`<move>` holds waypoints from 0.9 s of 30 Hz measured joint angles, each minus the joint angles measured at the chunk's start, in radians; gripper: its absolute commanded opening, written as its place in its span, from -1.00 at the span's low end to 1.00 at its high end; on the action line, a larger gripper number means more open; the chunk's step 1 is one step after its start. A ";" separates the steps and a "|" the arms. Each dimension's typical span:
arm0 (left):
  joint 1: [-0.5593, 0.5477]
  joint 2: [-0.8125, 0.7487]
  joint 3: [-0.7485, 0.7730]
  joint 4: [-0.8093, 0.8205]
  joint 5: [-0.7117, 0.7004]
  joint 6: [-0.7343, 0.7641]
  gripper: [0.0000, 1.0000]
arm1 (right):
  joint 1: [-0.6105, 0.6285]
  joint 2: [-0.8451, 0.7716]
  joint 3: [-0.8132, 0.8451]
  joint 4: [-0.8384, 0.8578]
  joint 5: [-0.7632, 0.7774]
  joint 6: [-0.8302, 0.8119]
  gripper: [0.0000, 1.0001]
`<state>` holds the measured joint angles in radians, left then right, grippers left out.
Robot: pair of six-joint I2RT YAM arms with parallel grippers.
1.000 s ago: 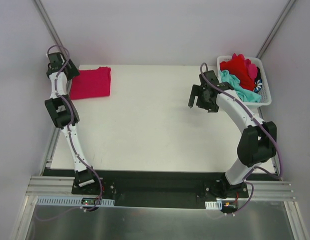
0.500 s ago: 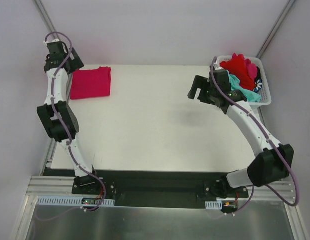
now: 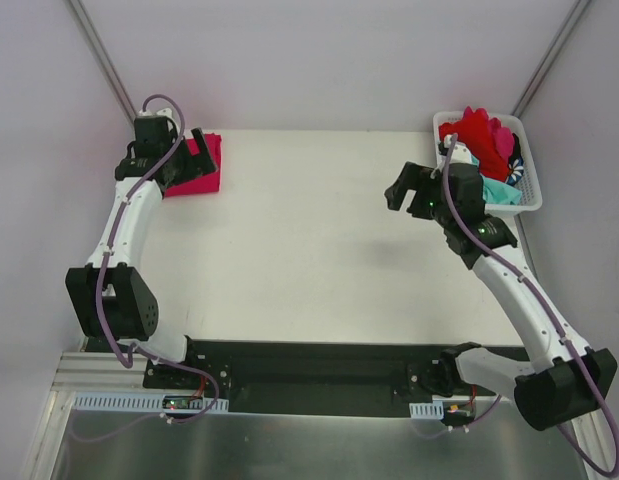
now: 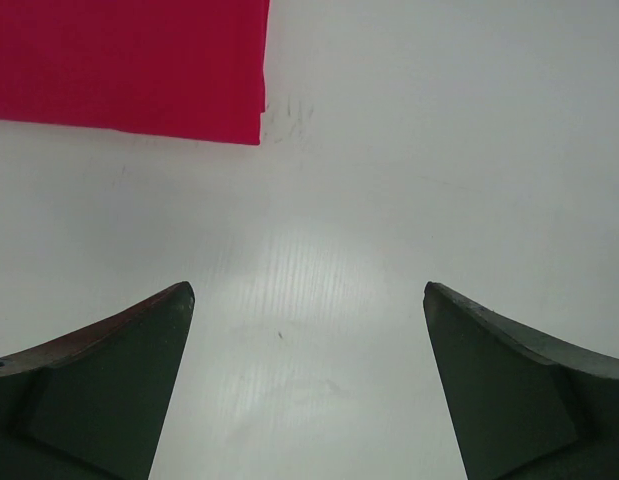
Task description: Fold and stack the t-shirts
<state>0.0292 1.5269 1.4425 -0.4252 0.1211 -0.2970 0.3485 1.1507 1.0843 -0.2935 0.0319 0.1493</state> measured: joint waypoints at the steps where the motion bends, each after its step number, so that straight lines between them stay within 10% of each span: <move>1: 0.005 0.000 -0.008 -0.016 0.004 0.001 0.98 | 0.000 -0.017 0.000 -0.004 0.018 -0.005 0.93; 27: 0.007 -0.056 -0.009 -0.051 0.097 0.025 0.98 | 0.000 -0.103 0.003 -0.060 0.172 -0.023 0.93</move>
<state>0.0364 1.4704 1.4338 -0.4767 0.2180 -0.2718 0.3489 1.0473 1.0874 -0.3534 0.2035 0.1265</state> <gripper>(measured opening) 0.992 0.967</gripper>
